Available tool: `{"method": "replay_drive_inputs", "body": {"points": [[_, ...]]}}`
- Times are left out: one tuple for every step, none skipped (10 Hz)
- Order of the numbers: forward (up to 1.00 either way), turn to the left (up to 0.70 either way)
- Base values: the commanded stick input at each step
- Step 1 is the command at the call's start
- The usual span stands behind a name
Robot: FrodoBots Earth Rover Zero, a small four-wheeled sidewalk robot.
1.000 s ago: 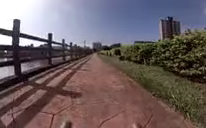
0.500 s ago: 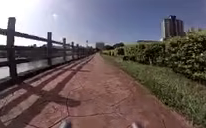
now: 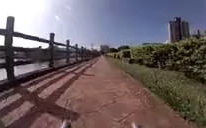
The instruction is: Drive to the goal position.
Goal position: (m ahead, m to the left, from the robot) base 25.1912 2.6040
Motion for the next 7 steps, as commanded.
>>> {"method": "replay_drive_inputs", "body": {"points": [[0.50, 0.50], [0.50, 0.49], [0.50, 0.04], [0.50, 0.08], [0.50, 0.04], [0.50, 0.00], [0.50, 0.00]]}}
